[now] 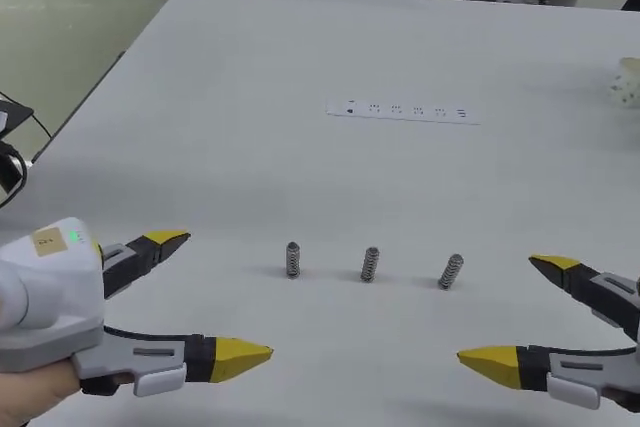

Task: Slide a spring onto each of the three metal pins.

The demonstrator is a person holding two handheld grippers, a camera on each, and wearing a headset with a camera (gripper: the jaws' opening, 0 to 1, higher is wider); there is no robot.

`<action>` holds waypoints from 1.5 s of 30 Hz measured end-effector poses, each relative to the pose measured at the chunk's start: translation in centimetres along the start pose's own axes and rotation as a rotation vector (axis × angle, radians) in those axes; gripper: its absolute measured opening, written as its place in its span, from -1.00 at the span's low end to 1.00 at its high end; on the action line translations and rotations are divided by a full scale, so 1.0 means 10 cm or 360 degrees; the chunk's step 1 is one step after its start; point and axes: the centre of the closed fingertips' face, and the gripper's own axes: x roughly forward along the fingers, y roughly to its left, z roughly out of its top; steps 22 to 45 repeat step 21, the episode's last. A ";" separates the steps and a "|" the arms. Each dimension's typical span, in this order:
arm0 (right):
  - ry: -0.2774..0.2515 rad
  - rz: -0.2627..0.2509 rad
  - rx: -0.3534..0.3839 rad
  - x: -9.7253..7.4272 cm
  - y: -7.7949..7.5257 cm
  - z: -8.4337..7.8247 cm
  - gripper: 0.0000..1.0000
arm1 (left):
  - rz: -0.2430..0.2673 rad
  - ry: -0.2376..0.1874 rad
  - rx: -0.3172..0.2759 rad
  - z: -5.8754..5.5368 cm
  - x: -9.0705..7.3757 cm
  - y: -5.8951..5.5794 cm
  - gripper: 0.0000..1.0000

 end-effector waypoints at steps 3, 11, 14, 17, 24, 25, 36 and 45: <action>0.0004 0.0003 0.0005 -0.01 0.02 -0.01 0.99 | 0.0006 0.0002 -0.0015 -0.03 -0.01 -0.01 0.97; 0.0046 0.0015 -0.0053 -0.04 0.06 -0.06 0.99 | 0.0031 0.0004 -0.0051 -0.10 -0.06 -0.01 0.97; 0.0042 0.0001 -0.0043 -0.05 0.04 -0.06 0.99 | 0.0038 0.0006 -0.0058 -0.11 -0.07 0.00 0.97; 0.0045 -0.0003 -0.0036 -0.05 0.03 -0.06 0.99 | 0.0045 0.0002 -0.0068 -0.12 -0.08 0.01 0.97; 0.0033 -0.0029 -0.0030 -0.04 0.00 -0.04 0.99 | 0.0052 -0.0006 -0.0073 -0.11 -0.07 0.00 0.97; 0.0033 -0.0029 -0.0030 -0.04 0.00 -0.04 0.99 | 0.0052 -0.0006 -0.0073 -0.11 -0.07 0.00 0.97; 0.0033 -0.0029 -0.0030 -0.04 0.00 -0.04 0.99 | 0.0052 -0.0006 -0.0073 -0.11 -0.07 0.00 0.97; 0.0033 -0.0029 -0.0030 -0.04 0.00 -0.04 0.99 | 0.0052 -0.0006 -0.0073 -0.11 -0.07 0.00 0.97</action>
